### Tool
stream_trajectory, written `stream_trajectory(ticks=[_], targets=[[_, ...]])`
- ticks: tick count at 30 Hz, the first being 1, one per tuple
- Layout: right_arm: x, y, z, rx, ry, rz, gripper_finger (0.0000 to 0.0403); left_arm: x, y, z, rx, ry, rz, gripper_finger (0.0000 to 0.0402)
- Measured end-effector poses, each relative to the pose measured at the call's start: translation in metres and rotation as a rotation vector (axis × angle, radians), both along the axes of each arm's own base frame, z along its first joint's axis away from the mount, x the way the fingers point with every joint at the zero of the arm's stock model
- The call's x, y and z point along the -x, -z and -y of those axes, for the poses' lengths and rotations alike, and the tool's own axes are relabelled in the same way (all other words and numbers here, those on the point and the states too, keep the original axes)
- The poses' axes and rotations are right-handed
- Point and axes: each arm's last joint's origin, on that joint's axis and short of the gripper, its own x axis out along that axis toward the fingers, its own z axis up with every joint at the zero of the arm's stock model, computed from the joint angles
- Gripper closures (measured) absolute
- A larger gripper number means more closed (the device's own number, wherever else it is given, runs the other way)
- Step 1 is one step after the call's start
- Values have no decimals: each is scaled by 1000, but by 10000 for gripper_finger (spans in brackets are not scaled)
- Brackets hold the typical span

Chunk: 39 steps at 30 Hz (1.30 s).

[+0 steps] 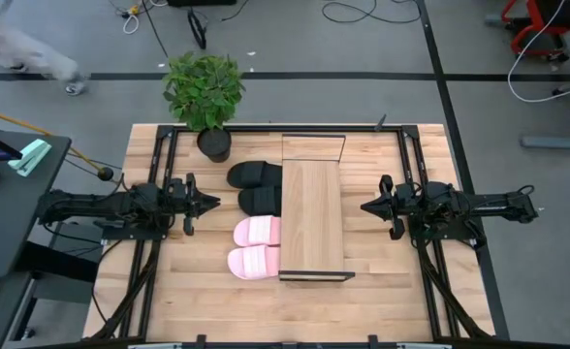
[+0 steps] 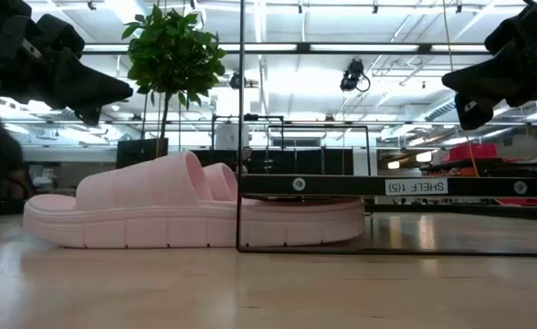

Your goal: Pick and place slides into the shelf

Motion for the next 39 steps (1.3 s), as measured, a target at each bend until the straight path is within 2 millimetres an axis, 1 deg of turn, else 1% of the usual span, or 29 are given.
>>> stream_trajectory(ticks=[6,15,23,33,39], targets=[[0,0,0,0,0,0,389,0,0,0,0,0,0,351],[0,0,0,0,0,0,389,0,0,0,0,0,0,342],[0,0,0,0,0,0,389,0,0,0,0,0,0,351],[0,0,0,0,0,0,389,0,0,0,0,0,0,340],[0,0,0,0,0,0,389,0,0,0,0,0,0,346]])
